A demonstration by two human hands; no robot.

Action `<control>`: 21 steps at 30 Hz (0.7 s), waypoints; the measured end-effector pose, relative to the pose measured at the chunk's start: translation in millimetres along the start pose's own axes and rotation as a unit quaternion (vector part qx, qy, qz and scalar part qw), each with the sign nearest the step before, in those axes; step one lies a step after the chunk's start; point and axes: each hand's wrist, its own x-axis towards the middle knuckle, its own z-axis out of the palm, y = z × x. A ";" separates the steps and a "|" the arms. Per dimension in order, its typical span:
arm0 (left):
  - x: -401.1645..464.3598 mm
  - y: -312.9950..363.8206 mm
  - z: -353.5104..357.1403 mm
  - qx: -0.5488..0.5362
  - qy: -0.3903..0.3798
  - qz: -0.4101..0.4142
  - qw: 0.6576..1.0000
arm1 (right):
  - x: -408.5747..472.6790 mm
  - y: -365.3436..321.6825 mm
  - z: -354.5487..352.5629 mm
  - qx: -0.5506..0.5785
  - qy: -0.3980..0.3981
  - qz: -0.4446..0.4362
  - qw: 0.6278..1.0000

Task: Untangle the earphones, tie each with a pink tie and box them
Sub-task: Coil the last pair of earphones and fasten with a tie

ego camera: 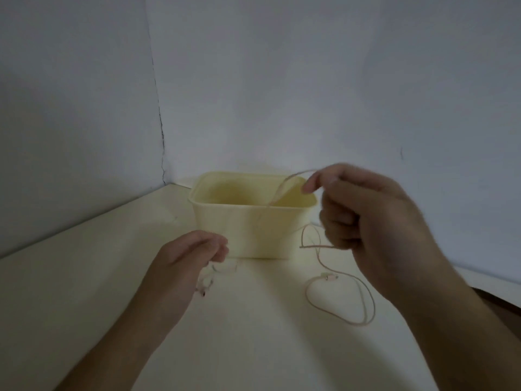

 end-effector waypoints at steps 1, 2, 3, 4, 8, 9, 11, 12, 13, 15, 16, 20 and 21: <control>-1.6 2.0 2.8 -0.015 -0.009 0.005 1.000 | -0.7 2.9 4.2 -0.048 -0.027 0.015 0.998; -3.8 3.0 4.4 -0.032 -0.023 0.020 0.999 | -2.4 7.3 10.5 -0.111 -0.057 0.022 0.992; -5.9 5.2 7.5 -0.050 -0.048 0.039 0.997 | -4.2 13.1 16.5 -0.180 -0.088 0.017 0.980; -9.5 6.5 9.2 -0.063 -0.075 0.055 0.994 | -6.8 19.4 23.9 -0.241 -0.125 0.009 0.962; -12.2 5.0 12.9 -0.025 -0.140 0.061 0.988 | -15.3 28.8 39.4 -0.374 -0.232 0.010 0.898; -11.9 4.7 13.6 -0.014 -0.129 0.039 0.991 | -15.2 26.9 38.2 -0.381 -0.234 0.016 0.894; -10.9 5.5 11.7 0.039 -0.056 0.029 0.997 | -12.0 22.2 30.9 -0.397 -0.214 0.024 0.892; -9.2 5.3 10.0 0.066 -0.023 0.036 0.997 | -9.8 20.3 24.3 -0.413 -0.189 0.021 0.890; -7.8 6.2 7.5 0.075 0.008 0.037 0.996 | -7.0 18.7 17.0 -0.431 -0.156 0.013 0.888; -4.4 5.6 1.8 0.048 0.061 0.020 0.997 | -1.3 14.0 1.7 -0.462 -0.085 -0.006 0.883; -1.9 2.4 -0.7 0.039 0.094 0.008 0.995 | 1.3 12.0 -5.7 -0.469 -0.056 -0.005 0.881; 6.8 -9.4 -7.2 0.182 0.198 -0.026 0.963 | 8.5 6.5 -26.4 -0.463 0.054 -0.006 0.885; 7.5 -11.7 -8.5 0.217 0.202 -0.031 0.954 | 8.9 5.6 -29.0 -0.458 0.082 -0.013 0.885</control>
